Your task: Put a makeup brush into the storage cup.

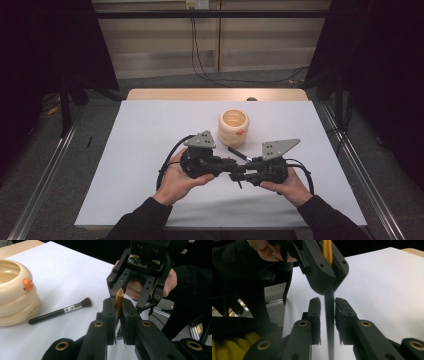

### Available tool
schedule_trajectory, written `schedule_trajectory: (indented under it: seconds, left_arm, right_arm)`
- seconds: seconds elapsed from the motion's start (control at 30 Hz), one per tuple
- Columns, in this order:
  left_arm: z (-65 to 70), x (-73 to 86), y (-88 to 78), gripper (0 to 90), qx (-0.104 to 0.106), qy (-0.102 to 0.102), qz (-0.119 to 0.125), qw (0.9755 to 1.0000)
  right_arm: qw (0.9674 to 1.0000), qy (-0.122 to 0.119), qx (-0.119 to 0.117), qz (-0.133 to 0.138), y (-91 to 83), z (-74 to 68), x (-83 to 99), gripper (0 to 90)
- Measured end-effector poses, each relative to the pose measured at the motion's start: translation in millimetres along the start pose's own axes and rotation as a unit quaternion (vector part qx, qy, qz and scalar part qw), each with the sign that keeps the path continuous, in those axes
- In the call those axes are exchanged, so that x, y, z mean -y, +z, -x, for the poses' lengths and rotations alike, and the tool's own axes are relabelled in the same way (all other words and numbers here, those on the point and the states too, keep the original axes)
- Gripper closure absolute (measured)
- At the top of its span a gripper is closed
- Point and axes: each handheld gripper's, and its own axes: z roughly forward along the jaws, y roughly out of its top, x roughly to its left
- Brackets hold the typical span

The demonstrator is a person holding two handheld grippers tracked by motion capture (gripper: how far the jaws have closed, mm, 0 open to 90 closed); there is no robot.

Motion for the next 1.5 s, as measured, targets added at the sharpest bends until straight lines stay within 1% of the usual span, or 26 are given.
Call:
schedule_trajectory:
  seconds: [0.03, 0.2, 0.27, 0.33, 0.43, 0.5, 0.57, 0.67, 0.73, 0.77, 0.83, 0.87, 0.9, 0.93, 1.0, 1.07, 1.13, 1.2, 1.23, 1.27, 1.3, 1.33, 1.4, 1.43, 1.47, 1.5]
  left_arm:
    - [-0.2, 0.2, 0.2, 83.9, 0.001, -0.001, -0.001, 1.0000]
    - [-0.9, 1.8, 2.2, 83.9, 0.002, -0.004, 0.001, 1.0000]
    - [-1.3, 2.1, 2.2, 83.8, 0.002, -0.003, 0.001, 1.0000]
    - [-1.7, 2.9, 2.5, 83.8, 0.003, -0.006, 0.007, 1.0000]
    - [-2.4, 3.3, 2.3, 83.8, 0.004, -0.002, 0.014, 0.9999]
    - [-1.6, 3.3, 2.3, 83.7, 0.002, 0.006, 0.014, 0.9999]
    - [-1.7, 3.8, 3.3, 83.6, 0.006, 0.006, 0.024, 0.9997]
    - [-1.7, 4.6, 3.8, 82.3, 0.000, 0.009, 0.032, 0.9995]
    - [-2.3, 5.2, 4.0, 78.5, -0.003, 0.009, 0.040, 0.9992]
    - [-2.5, 5.4, 3.8, 77.3, -0.009, 0.007, 0.039, 0.9992]
    - [-2.5, 5.9, 3.1, 70.4, -0.018, 0.008, 0.041, 0.9990]
    - [-2.7, 6.4, 3.5, 68.4, -0.014, 0.007, 0.046, 0.9988]
    - [-2.6, 6.6, 3.7, 65.4, -0.016, 0.007, 0.051, 0.9986]
    - [-2.2, 6.7, 3.5, 62.0, -0.024, 0.009, 0.051, 0.9984]
    - [-2.7, 7.4, 3.9, 55.4, -0.016, 0.010, 0.063, 0.9978]
    - [-3.1, 7.8, 4.2, 48.5, -0.017, 0.005, 0.064, 0.9978]
    - [-3.6, 7.8, 4.4, 40.6, -0.025, 0.005, 0.064, 0.9976]
    - [-4.2, 7.9, 5.4, 29.1, -0.030, 0.007, 0.067, 0.9972]
    - [-4.3, 8.0, 6.5, 24.6, -0.031, 0.010, 0.070, 0.9970]
    - [-4.4, 8.2, 6.8, 19.9, -0.038, 0.017, 0.070, 0.9966]
    - [-4.6, 8.3, 7.6, 15.2, -0.040, 0.018, 0.074, 0.9963]
    - [-4.4, 8.3, 8.2, 12.6, -0.045, 0.019, 0.071, 0.9963]
    - [-4.5, 8.8, 9.3, 3.1, -0.059, 0.012, 0.069, 0.9958]
    - [-4.0, 9.0, 10.0, 2.1, -0.064, 0.007, 0.072, 0.9953]
    - [-4.2, 9.5, 9.5, 2.1, -0.070, 0.011, 0.074, 0.9947]
    - [-4.6, 9.7, 8.6, 2.1, -0.068, 0.013, 0.077, 0.9946]
  right_arm:
    - [1.0000, -0.001, -0.003, 0.002, 0.2, 0.1, 0.0, 77.4]
    - [1.0000, -0.004, 0.005, -0.003, 0.9, 0.5, 1.2, 83.0]
    - [0.9999, -0.008, 0.008, -0.005, 1.2, -0.4, 1.1, 83.5]
    - [0.9999, -0.009, 0.010, -0.004, 0.8, -0.5, 1.3, 83.5]
    - [0.9998, -0.013, 0.014, -0.002, 0.6, -0.6, 0.9, 83.7]
    - [0.9998, -0.014, 0.015, 0.000, -0.1, -0.8, 0.7, 83.7]
    - [0.9998, -0.012, 0.014, 0.002, -0.5, -0.8, 0.8, 83.7]
    - [0.9998, -0.012, 0.013, 0.003, -0.6, -1.0, 0.5, 83.7]
    - [0.9998, -0.012, 0.013, 0.002, -0.6, -1.0, 0.9, 83.7]
    - [0.9998, -0.013, 0.014, 0.002, -0.6, -1.0, 0.9, 83.7]
    - [0.9998, -0.012, 0.015, 0.002, -0.7, -0.8, 0.9, 83.7]
    - [0.9998, -0.012, 0.016, 0.003, -0.8, -0.7, 0.9, 83.7]
    - [0.9997, -0.013, 0.019, 0.003, -1.2, -0.6, 0.7, 83.7]
    - [0.9998, -0.012, 0.017, 0.004, -1.2, -0.4, 0.8, 83.8]
    - [0.9997, -0.011, 0.020, 0.005, -1.9, 0.0, 1.1, 83.7]
    - [0.9997, -0.012, 0.022, 0.006, -2.5, 0.8, 1.5, 83.7]
    - [0.9996, -0.011, 0.024, 0.007, -3.0, 0.8, 1.5, 83.7]
    - [0.9996, -0.011, 0.025, 0.008, -3.7, 1.0, 1.4, 83.7]
    - [0.9995, -0.012, 0.027, 0.008, -4.1, 1.1, 1.4, 83.7]
    - [0.9995, -0.011, 0.026, 0.009, -4.2, 1.3, 1.4, 83.8]
    - [0.9996, -0.010, 0.026, 0.011, -4.4, 1.3, 1.4, 83.8]
    - [0.9996, -0.010, 0.026, 0.011, -4.5, 1.4, 1.3, 83.7]
    - [0.9995, -0.009, 0.028, 0.011, -4.9, 1.6, 1.3, 83.7]
    - [0.9995, -0.009, 0.028, 0.011, -5.0, 1.6, 1.4, 83.7]
    - [0.9995, -0.009, 0.029, 0.010, -5.0, 1.6, 1.4, 83.8]
    - [0.9995, -0.009, 0.028, 0.011, -5.1, 1.8, 1.6, 83.7]
